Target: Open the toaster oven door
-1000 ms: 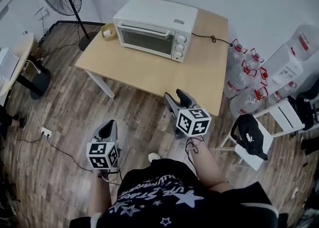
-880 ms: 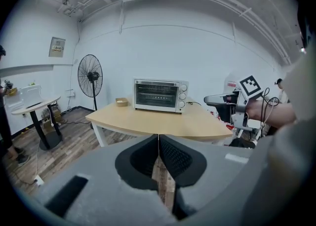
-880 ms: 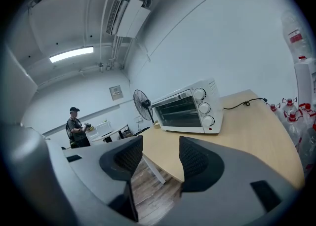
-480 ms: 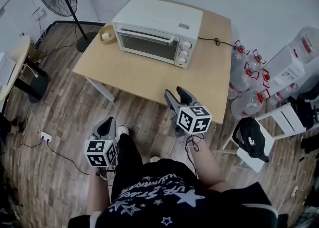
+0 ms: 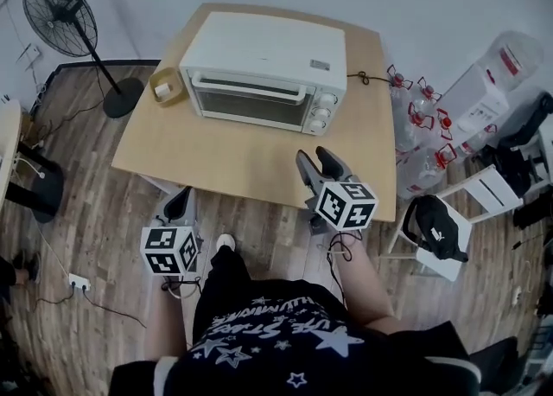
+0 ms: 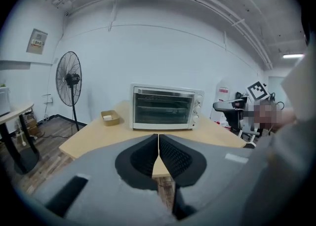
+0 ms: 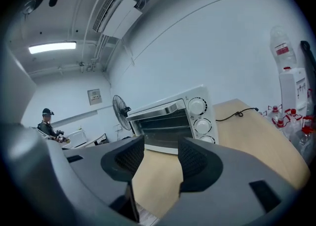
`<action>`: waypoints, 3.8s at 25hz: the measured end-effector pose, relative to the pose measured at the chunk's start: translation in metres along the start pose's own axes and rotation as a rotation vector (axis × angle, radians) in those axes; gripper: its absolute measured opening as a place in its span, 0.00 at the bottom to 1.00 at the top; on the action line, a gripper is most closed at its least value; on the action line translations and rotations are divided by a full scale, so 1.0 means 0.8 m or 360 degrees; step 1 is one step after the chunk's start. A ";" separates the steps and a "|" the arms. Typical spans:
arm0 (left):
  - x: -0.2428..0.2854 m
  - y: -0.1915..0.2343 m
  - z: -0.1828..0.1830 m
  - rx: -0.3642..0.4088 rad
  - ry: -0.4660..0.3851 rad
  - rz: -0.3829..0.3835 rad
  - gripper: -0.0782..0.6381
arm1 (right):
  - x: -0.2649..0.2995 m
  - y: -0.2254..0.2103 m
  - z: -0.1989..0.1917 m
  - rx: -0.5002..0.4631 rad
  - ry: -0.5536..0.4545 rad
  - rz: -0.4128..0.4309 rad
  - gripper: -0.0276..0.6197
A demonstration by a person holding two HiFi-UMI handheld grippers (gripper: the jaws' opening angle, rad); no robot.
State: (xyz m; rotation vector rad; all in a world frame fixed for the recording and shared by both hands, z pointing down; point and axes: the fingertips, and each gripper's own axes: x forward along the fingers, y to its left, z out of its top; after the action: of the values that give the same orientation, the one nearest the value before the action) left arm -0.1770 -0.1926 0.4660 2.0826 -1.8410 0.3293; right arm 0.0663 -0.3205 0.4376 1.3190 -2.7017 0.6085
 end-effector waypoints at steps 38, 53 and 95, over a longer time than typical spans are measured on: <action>0.216 0.150 0.107 0.0190 0.0115 -0.0594 0.14 | 0.147 -0.044 0.114 0.0135 -0.0050 -0.0876 0.20; 0.169 0.133 0.074 0.0199 0.0118 -0.0484 0.14 | 0.113 -0.019 0.083 0.0058 0.0001 -0.0786 0.21; 0.030 0.074 -0.035 0.0200 0.0240 -0.0361 0.14 | 0.012 0.016 -0.155 0.0027 0.0458 -0.0667 0.14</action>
State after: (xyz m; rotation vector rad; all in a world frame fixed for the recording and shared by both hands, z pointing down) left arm -0.2311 -0.2093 0.5065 2.2558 -1.5165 0.5382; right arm 0.0374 -0.2736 0.5499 1.5957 -2.1148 0.7068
